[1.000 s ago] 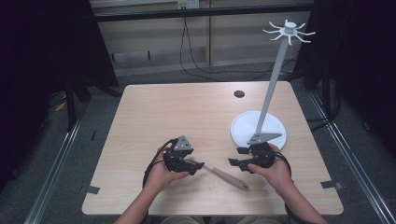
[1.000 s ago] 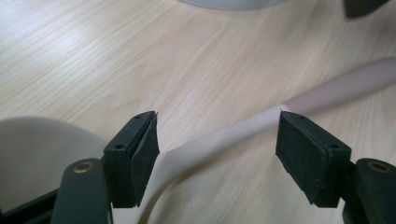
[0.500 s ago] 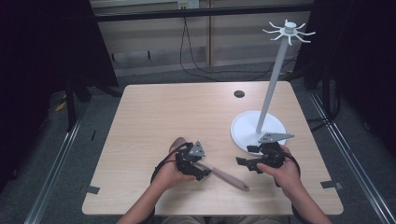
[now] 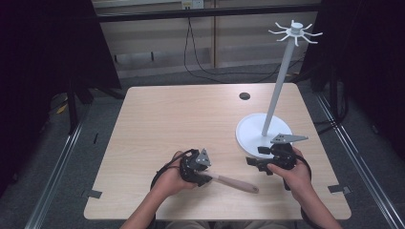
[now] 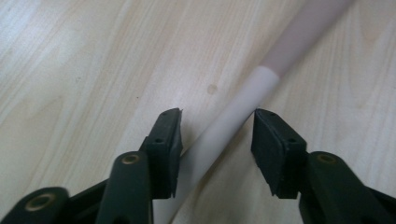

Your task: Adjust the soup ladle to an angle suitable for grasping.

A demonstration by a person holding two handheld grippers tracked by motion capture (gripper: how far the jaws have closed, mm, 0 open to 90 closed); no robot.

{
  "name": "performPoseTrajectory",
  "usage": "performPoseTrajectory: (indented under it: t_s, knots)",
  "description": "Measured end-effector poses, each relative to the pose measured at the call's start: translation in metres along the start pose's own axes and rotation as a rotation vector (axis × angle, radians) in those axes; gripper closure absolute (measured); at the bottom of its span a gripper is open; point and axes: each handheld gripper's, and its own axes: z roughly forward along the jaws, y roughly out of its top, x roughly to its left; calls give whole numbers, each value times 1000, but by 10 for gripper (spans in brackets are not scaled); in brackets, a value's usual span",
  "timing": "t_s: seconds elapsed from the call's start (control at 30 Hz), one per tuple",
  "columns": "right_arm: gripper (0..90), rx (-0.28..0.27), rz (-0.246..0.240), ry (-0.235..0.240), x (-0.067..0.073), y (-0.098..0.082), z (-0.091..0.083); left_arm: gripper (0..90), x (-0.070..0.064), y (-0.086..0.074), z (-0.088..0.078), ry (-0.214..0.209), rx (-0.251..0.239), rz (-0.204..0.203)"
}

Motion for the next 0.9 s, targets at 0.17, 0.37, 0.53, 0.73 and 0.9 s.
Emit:
performPoseTrajectory:
  t_s: [0.17, 0.37, 0.53, 0.73, 0.9]
  knots:
    - [248, -7, 1, -3, 0, 1, -1, 675, -1, 0, -3, 0, 33, -8]
    - [234, -18, 3, -21, -3, 2, -5, 781, 6, -4, -8, 16, 70, -96]
    - [219, -27, 12, -21, -3, 2, -5, 785, 12, -8, -17, 22, -5, -187]
    - [209, -58, -2, 0, 8, 7, -3, 785, 17, -5, -36, 57, -172, -244]
    - [241, -136, 4, 69, 28, 18, 7, 784, 15, -2, -47, 91, -348, -287]
